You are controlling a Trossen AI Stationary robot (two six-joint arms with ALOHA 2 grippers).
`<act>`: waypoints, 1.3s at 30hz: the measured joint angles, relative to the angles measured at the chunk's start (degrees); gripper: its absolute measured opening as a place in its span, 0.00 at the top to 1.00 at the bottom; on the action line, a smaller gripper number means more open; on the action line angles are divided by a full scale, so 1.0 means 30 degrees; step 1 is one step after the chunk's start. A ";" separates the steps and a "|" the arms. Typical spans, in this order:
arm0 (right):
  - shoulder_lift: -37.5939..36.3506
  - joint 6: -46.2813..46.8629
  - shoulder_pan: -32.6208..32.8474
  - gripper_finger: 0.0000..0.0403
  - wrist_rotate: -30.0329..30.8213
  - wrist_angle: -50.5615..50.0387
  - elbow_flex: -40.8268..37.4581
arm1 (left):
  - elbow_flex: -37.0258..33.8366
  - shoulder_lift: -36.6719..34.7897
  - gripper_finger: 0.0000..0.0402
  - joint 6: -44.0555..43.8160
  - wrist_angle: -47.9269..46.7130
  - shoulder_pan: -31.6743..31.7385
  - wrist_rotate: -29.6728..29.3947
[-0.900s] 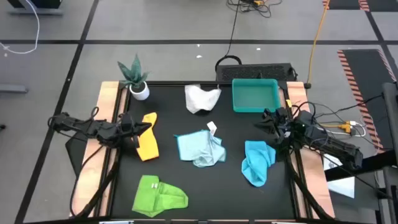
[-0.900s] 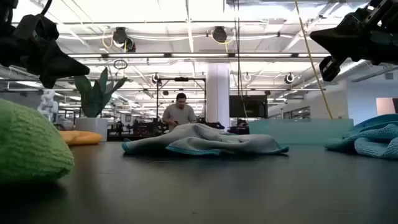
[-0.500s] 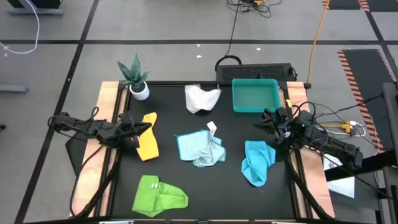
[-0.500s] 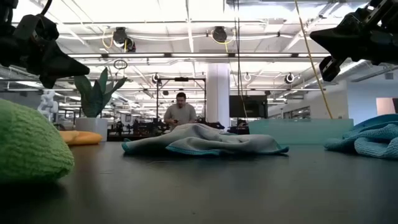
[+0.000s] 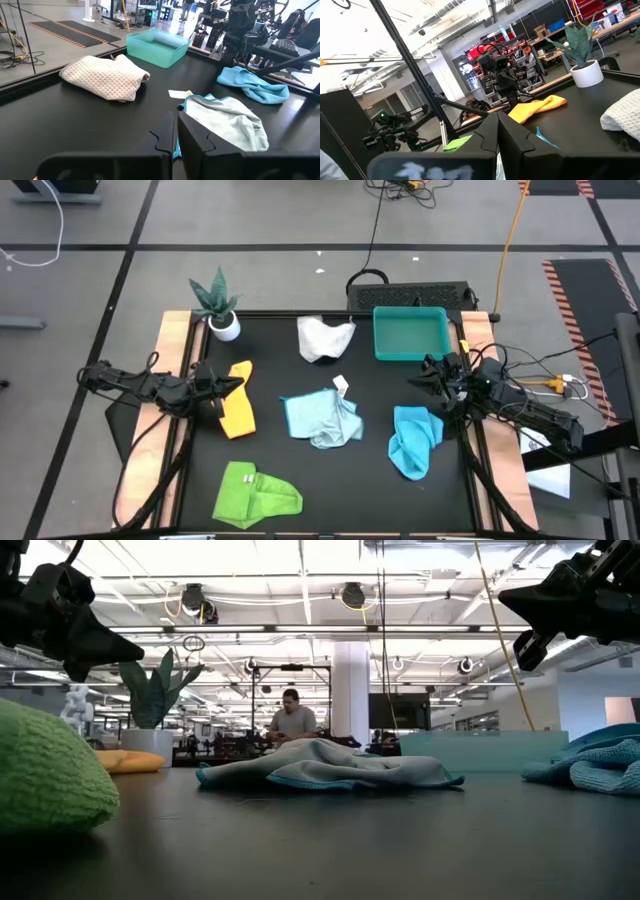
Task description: Fold microfiber towels
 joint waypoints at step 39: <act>0.0000 -0.0916 0.0000 1.00 0.0503 -0.0005 0.0004 | 0.0000 0.0000 0.94 0.0000 -0.0007 0.0000 0.0000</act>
